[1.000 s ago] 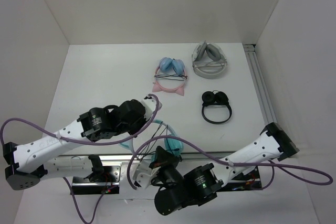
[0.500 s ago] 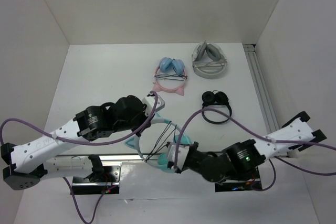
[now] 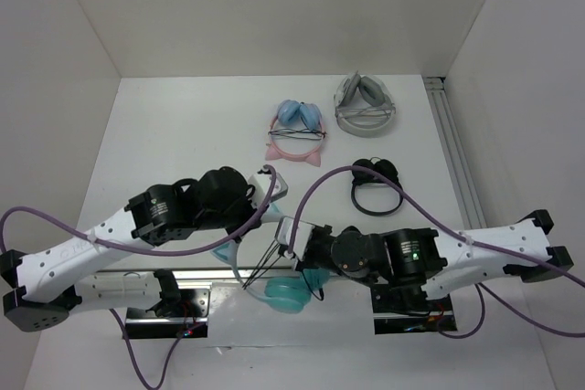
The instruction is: Wrap the headphones
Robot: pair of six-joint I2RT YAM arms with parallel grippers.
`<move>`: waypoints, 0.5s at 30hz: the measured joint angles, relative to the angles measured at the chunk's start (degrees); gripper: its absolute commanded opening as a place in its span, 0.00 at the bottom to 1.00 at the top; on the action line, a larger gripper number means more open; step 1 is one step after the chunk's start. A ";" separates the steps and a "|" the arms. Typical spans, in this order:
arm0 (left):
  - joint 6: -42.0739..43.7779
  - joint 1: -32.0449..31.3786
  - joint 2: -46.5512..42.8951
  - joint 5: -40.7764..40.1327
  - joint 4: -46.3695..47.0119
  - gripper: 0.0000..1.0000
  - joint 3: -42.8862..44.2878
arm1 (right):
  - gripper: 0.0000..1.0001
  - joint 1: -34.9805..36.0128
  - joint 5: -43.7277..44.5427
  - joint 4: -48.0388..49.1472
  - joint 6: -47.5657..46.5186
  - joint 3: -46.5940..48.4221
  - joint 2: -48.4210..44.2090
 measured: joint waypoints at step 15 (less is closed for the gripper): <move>-0.15 0.15 -3.74 -4.28 -2.45 0.00 2.45 | 0.09 -10.97 -11.87 1.77 0.81 -1.75 0.00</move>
